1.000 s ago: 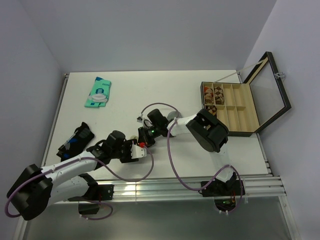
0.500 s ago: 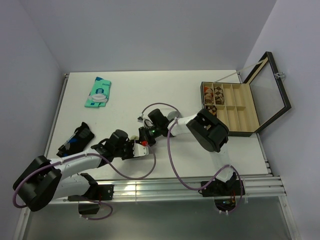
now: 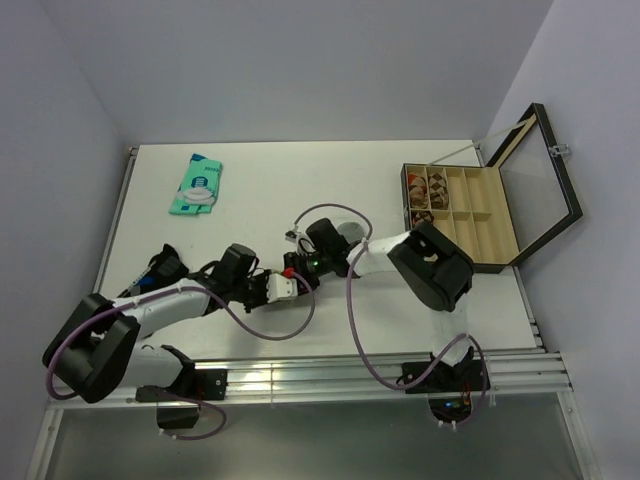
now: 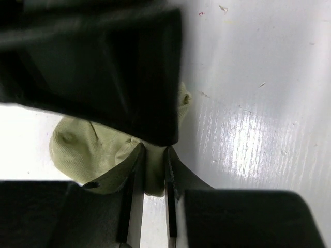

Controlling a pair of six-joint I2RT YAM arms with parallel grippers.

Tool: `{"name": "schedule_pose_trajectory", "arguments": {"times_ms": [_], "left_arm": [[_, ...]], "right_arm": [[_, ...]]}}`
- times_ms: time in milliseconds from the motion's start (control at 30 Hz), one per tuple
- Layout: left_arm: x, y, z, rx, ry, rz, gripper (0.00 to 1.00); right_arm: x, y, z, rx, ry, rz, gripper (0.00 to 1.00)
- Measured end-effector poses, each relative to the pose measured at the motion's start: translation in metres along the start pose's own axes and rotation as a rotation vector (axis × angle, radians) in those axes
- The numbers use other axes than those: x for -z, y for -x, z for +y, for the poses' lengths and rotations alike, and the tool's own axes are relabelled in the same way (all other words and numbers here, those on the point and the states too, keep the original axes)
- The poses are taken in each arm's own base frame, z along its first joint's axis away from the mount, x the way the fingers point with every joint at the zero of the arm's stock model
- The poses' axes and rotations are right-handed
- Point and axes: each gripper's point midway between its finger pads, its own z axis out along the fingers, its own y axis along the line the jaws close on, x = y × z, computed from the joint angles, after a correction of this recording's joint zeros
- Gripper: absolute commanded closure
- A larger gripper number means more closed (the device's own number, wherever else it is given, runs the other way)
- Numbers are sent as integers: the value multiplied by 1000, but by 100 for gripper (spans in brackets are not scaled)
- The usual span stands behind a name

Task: Roll the socks
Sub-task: Roll the sock at the center of the board.

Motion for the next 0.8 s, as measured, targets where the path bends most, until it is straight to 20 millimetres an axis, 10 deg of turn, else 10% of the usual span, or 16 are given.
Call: {"name": "schedule_pose_trajectory", "arguments": {"times_ms": [467, 800], "left_arm": [[2, -4, 4, 257, -325, -9, 100], [11, -9, -8, 488, -638, 49, 100]], "right_arm": [[82, 13, -16, 58, -291, -355, 47], [119, -14, -4, 274, -356, -566, 48]]}}
